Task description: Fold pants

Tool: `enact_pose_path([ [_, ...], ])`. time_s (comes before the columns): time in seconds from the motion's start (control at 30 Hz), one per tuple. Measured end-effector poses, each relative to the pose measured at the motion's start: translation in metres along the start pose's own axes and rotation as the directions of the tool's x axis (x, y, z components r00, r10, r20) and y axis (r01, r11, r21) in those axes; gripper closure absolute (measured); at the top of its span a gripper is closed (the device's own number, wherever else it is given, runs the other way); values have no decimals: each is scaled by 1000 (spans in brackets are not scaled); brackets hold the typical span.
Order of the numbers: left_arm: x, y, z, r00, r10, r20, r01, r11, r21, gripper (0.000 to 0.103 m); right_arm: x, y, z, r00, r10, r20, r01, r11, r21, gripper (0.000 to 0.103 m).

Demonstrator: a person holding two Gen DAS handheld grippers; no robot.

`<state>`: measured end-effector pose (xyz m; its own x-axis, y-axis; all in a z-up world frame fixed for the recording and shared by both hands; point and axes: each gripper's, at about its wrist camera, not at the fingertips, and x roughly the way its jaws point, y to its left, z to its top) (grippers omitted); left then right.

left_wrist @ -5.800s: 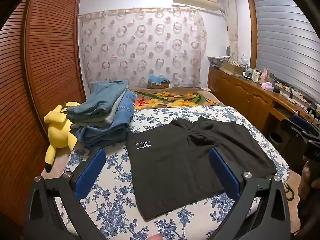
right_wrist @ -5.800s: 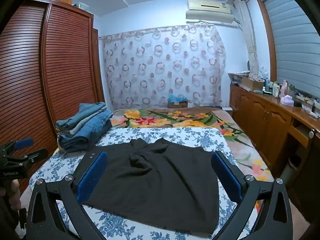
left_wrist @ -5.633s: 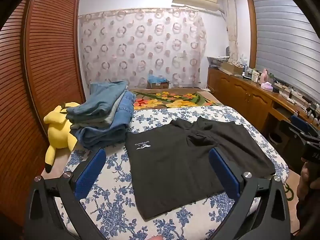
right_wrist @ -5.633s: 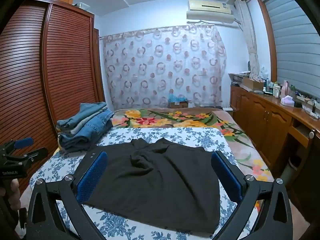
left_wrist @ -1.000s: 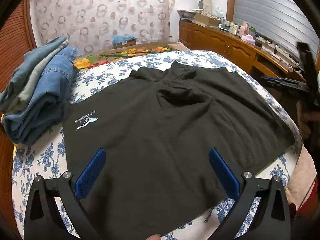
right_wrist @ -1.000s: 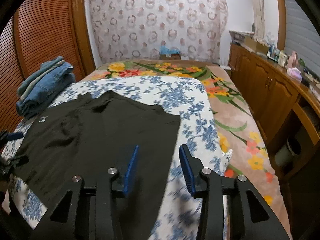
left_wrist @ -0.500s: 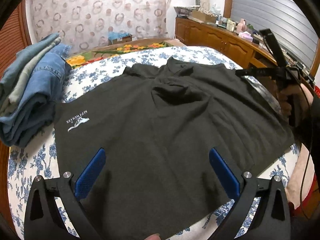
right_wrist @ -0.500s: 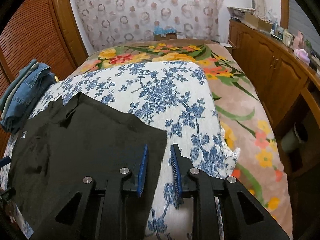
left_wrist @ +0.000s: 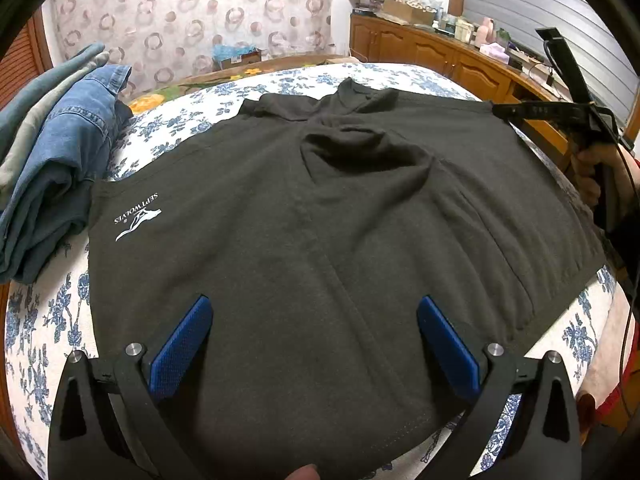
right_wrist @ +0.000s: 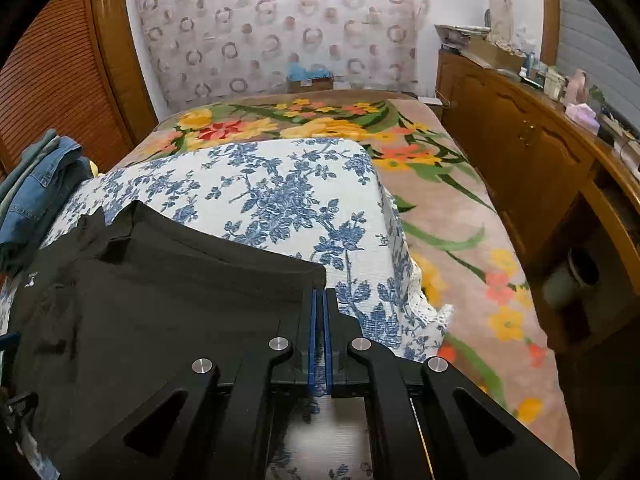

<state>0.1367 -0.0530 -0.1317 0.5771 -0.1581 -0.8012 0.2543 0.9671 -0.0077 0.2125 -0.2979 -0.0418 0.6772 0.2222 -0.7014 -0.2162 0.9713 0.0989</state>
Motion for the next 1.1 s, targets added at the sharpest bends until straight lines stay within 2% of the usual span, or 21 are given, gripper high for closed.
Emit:
enact_pose_path([
  [0.1,0,0,-1,1000,2,5,-2,1000,1,0,-2,2,-5,1000,1,-16,-1,1000,-8,100],
  [0.27,0,0,-1,1000,5,8,-5,1000,-1,0,-25,11,-12,999,-41,11,42,998,-46,91],
  [0.33,0,-1,-1,1000,6,8,-6,1000,-1,0,-39,23,-19,999,-40,29,42,996,-74,77],
  [0.4,0,-1,-1,1000,8,9,-8,1000,-3,0,-51,39,-30,999,-13,37,18,993,-115,64],
  [0.43,0,-1,-1,1000,8,10,-8,1000,-3,0,-54,46,-37,999,5,37,0,991,-131,61],
  [0.67,-2,0,-2,1000,8,2,-8,1000,-3,0,-85,97,-102,991,131,-8,-129,965,-230,53],
  [0.8,-6,3,-4,1000,-4,9,4,1000,-21,0,-96,104,-122,987,159,-30,-162,955,-249,43],
  [0.93,-24,11,-10,999,-19,48,21,999,-38,0,-99,106,-133,991,126,-38,-132,957,-259,41],
  [1.1,-50,34,-24,996,-28,87,35,996,-82,12,-105,108,-138,996,87,-16,-88,961,-260,32],
])
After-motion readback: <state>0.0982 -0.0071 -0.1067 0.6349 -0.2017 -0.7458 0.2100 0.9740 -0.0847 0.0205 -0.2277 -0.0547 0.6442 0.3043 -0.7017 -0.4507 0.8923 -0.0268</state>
